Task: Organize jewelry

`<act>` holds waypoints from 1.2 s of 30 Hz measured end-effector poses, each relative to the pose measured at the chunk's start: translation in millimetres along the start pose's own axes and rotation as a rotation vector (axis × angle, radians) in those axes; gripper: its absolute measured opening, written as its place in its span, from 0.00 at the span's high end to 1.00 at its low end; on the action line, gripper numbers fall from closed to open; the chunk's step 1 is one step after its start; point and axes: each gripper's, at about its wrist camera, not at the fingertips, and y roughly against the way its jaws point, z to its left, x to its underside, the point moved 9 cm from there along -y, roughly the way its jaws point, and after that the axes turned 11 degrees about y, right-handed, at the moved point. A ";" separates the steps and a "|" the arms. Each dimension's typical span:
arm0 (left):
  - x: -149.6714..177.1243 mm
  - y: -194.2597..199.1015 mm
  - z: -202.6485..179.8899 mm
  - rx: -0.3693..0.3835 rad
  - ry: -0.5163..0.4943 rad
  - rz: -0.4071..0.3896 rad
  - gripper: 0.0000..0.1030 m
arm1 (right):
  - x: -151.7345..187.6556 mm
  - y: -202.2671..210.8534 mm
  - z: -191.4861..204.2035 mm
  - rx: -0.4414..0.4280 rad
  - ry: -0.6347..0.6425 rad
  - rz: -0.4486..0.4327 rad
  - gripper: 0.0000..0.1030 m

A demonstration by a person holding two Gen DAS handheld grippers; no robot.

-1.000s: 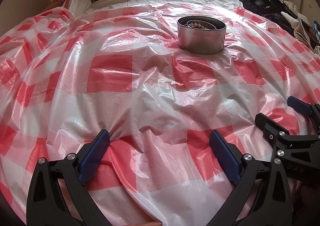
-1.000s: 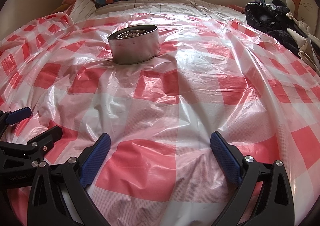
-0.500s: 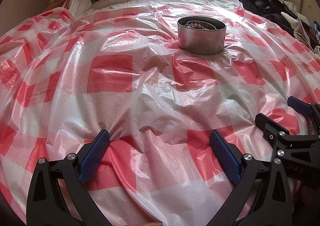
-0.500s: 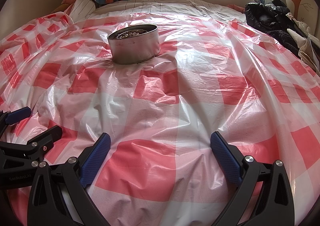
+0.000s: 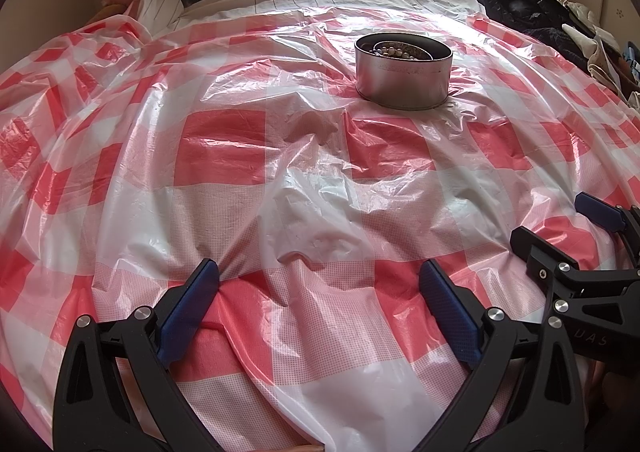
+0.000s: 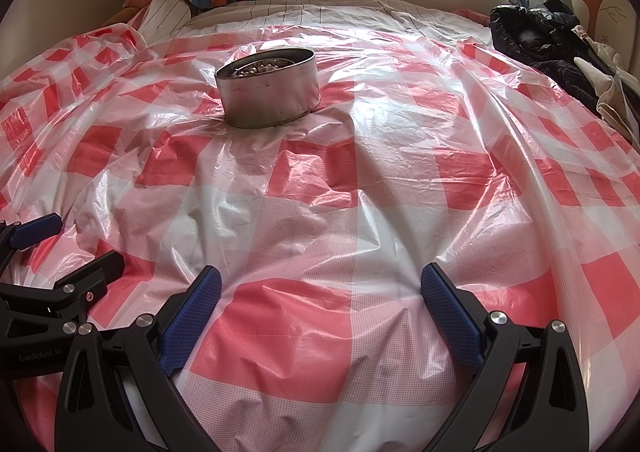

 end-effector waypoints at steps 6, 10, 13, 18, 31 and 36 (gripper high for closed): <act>-0.2 -0.4 -1.1 0.000 0.000 0.000 0.07 | -0.4 -0.1 0.8 0.001 0.000 0.000 0.07; -0.1 -0.4 -1.2 0.000 0.000 0.000 0.07 | 0.3 -0.1 0.3 0.001 0.000 0.000 0.07; 0.0 -0.4 -1.2 0.000 0.000 0.000 0.07 | 0.0 -0.3 0.6 0.001 0.001 0.000 0.07; 0.1 -0.4 -1.2 -0.002 -0.001 -0.001 0.07 | -0.3 -0.1 1.1 0.000 0.000 0.001 0.07; 0.1 -0.1 -1.1 0.002 0.003 -0.006 0.07 | 1.6 -1.6 -1.1 -0.003 -0.002 0.003 0.07; -2.3 4.3 -0.4 -0.001 0.004 -0.025 0.07 | 0.8 -1.8 -0.1 0.000 0.001 0.003 0.07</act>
